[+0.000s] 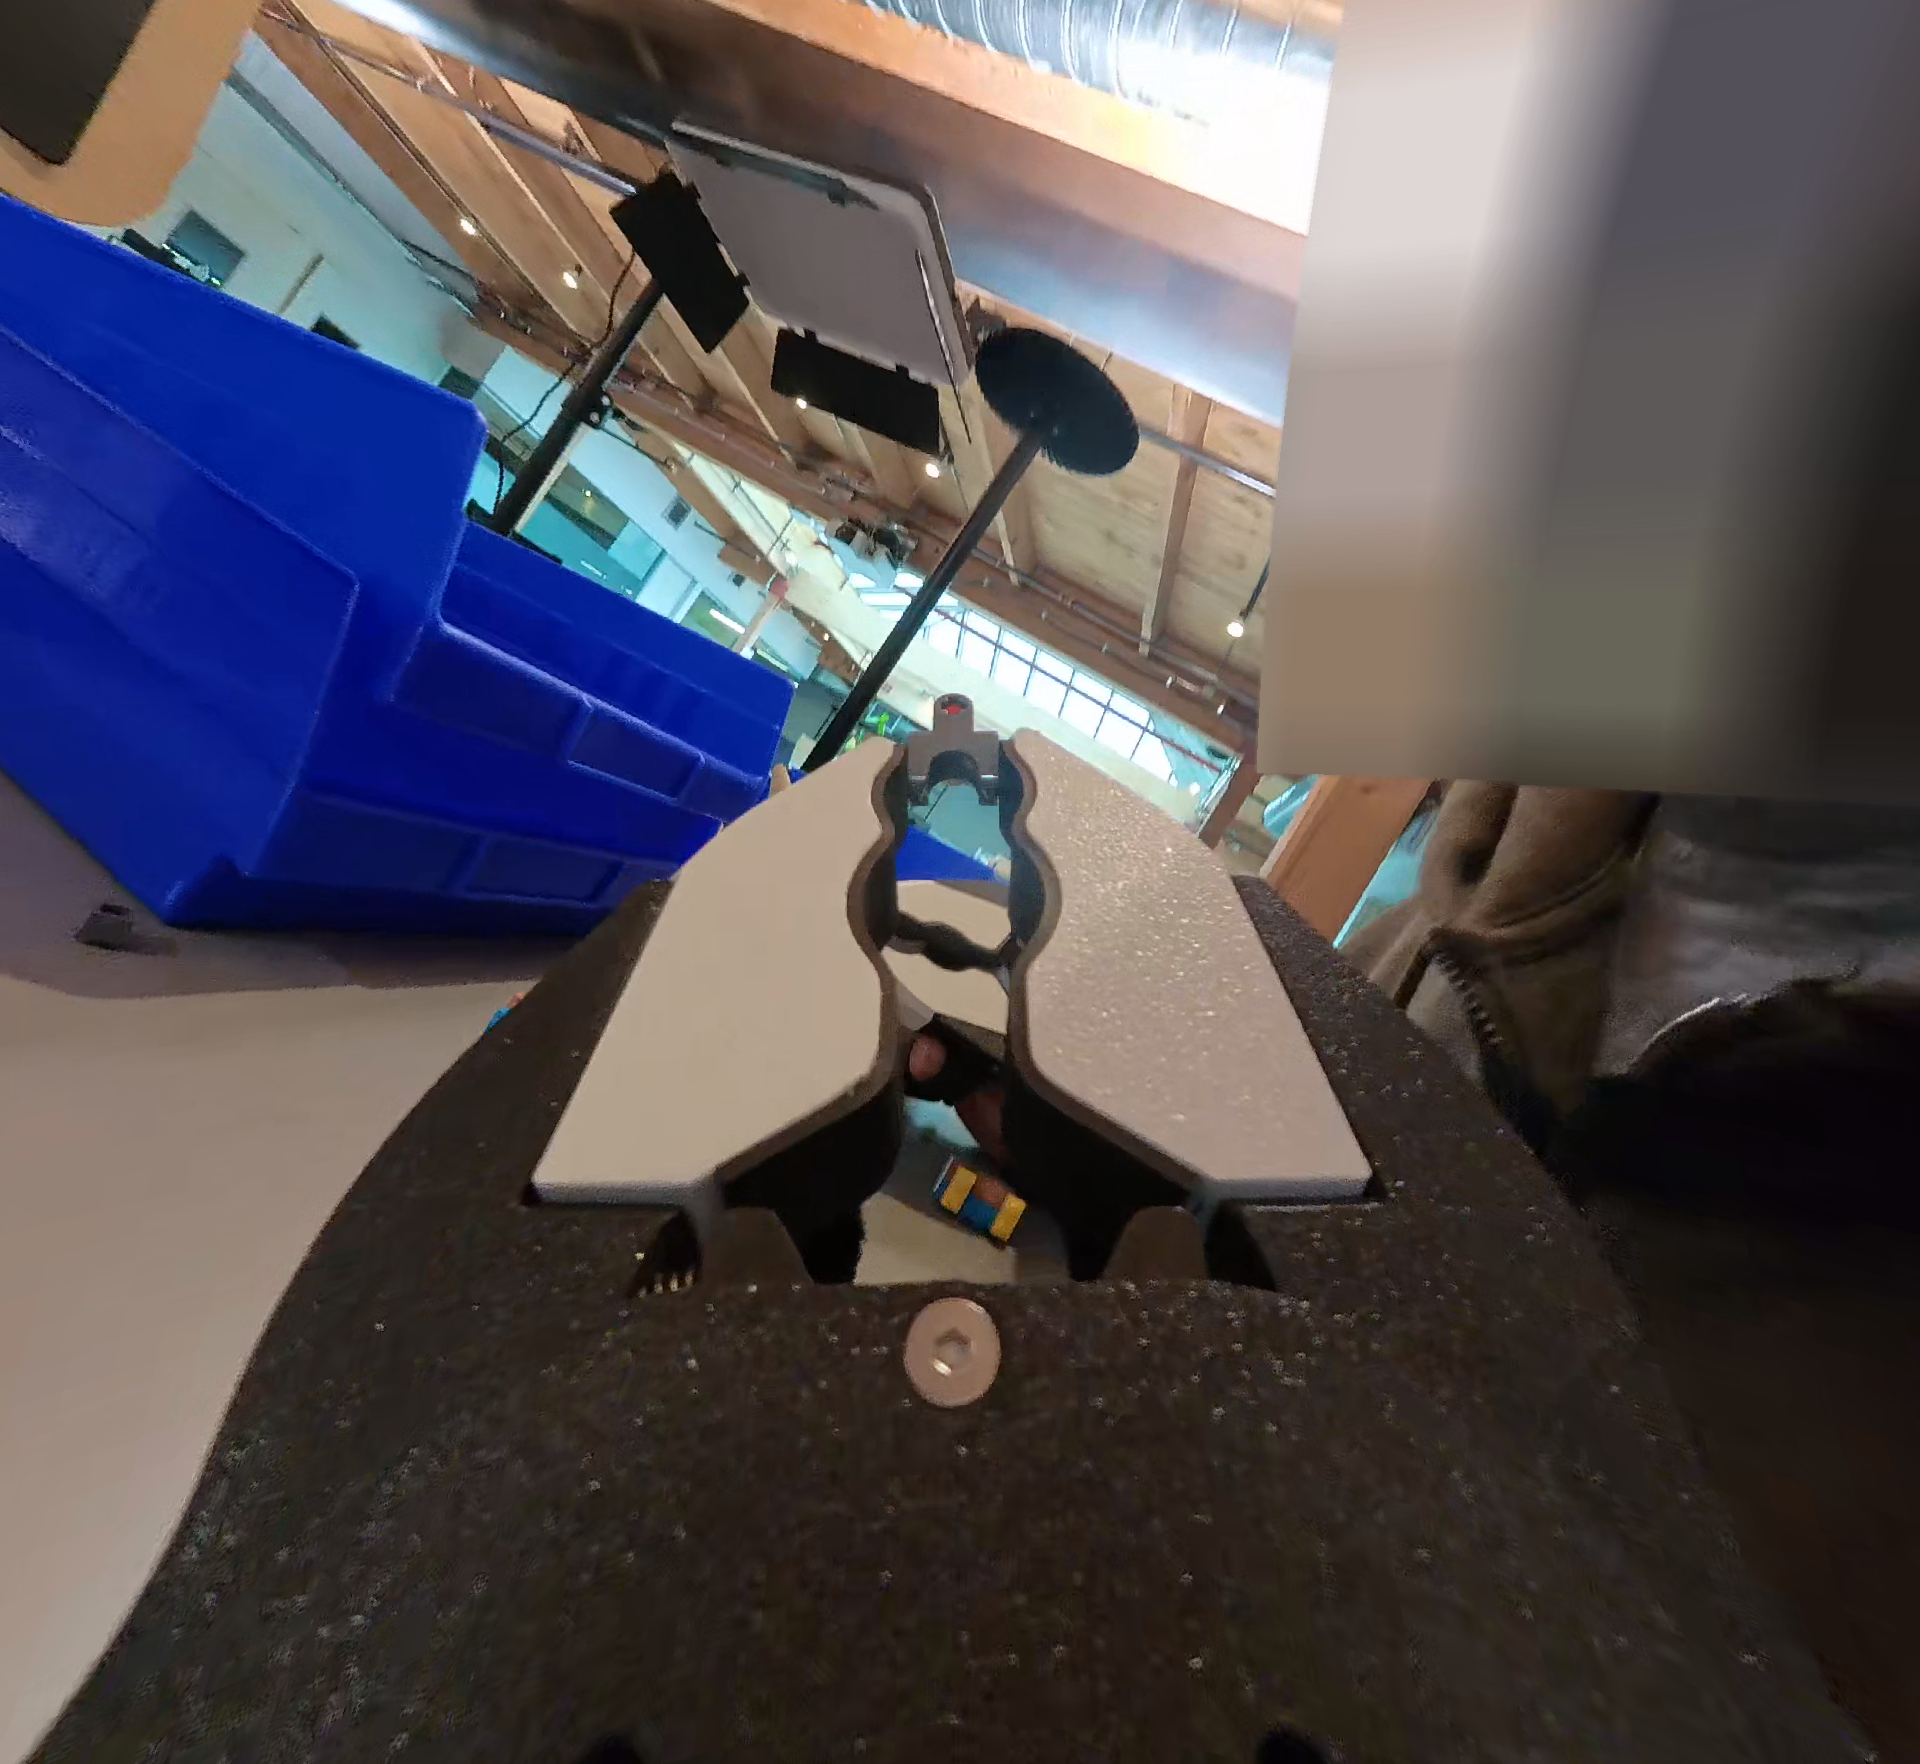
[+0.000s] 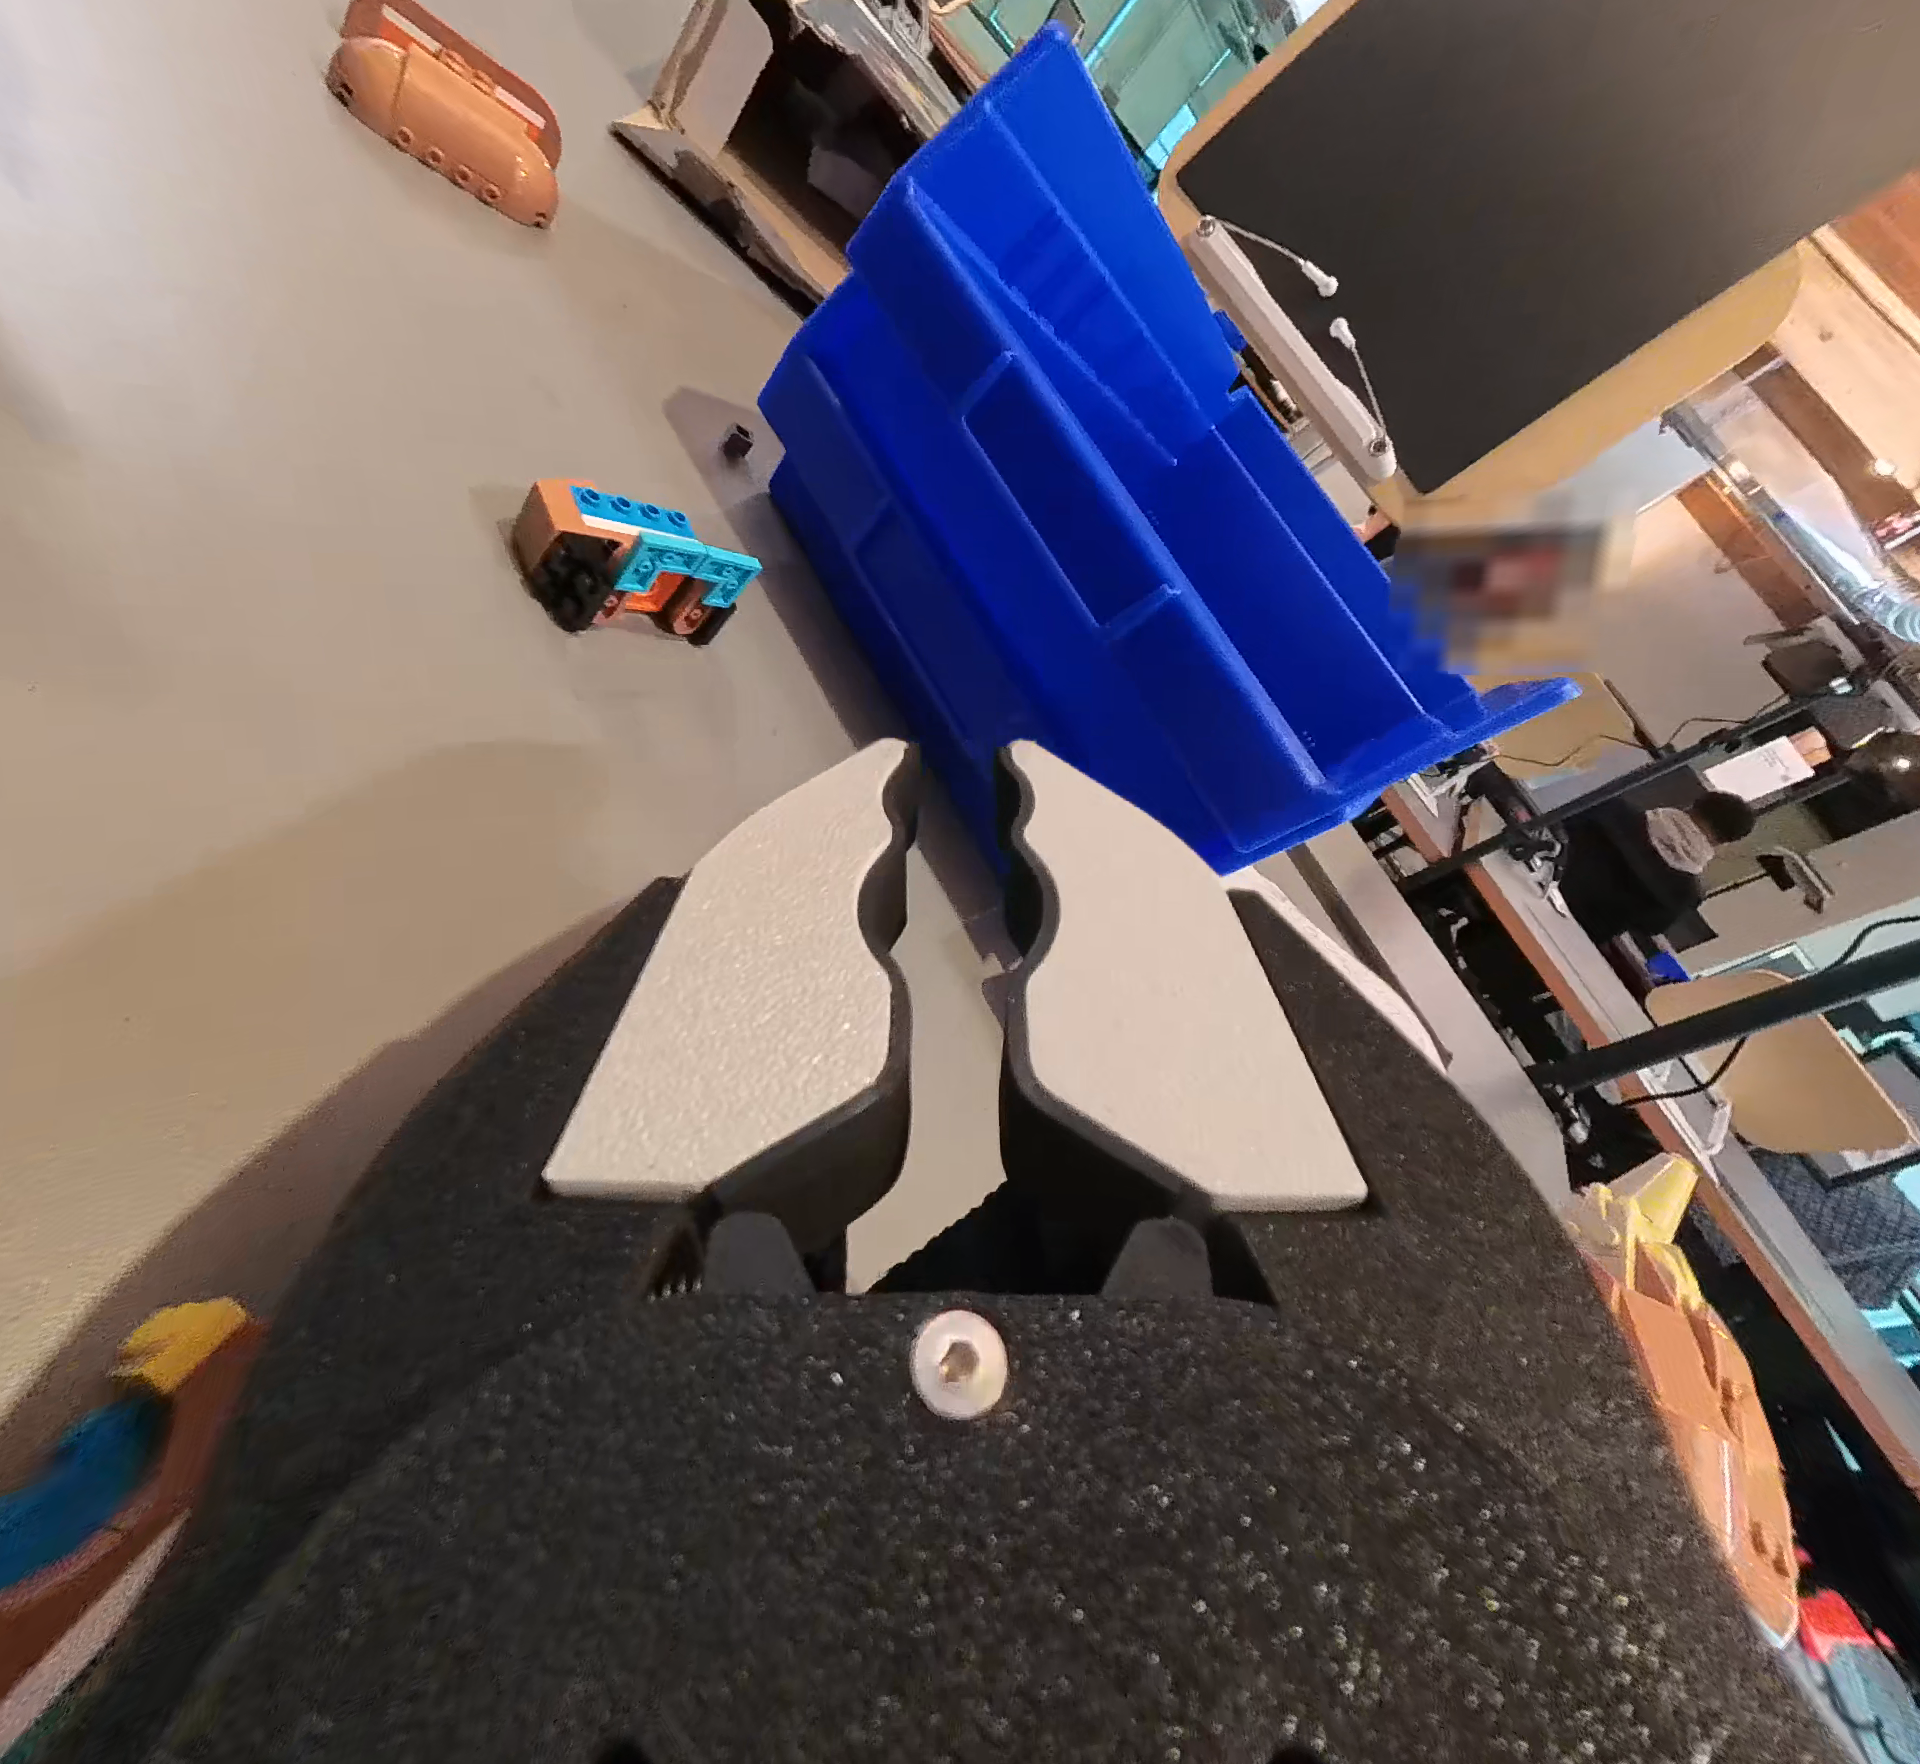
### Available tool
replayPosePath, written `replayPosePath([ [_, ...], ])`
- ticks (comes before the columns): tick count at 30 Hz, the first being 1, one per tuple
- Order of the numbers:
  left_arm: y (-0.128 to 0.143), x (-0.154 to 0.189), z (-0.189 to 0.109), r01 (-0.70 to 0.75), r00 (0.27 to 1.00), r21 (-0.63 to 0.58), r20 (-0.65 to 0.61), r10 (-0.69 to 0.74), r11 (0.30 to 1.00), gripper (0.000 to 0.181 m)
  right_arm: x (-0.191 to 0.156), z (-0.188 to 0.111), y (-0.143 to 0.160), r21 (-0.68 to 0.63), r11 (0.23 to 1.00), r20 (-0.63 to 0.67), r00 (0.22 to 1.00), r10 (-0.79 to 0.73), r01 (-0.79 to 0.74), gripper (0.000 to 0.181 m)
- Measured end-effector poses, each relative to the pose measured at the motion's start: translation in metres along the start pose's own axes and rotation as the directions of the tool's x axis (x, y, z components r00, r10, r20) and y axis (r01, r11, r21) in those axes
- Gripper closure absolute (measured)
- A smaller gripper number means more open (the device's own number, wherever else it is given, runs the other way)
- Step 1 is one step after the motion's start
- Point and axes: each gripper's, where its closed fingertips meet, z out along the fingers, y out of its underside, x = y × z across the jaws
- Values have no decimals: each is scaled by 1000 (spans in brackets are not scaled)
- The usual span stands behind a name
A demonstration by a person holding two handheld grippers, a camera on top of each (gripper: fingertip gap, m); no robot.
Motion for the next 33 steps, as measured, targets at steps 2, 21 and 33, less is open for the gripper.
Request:
replayPosePath([
  [2,6,4,3,-39,999,-27,-4,39,999,165,0,-1,-2,6,1000,-7,1000,-18,18,167],
  [21,2,16,15,-79,997,1,-19,79,997,165,3,-51,-88,290,956,-228,973,14,54,171],
  [33,26,15,32,184,969,-60,-155,-191,981,165,-39,-12,-139,246,969,-310,948,73,6,171],
])
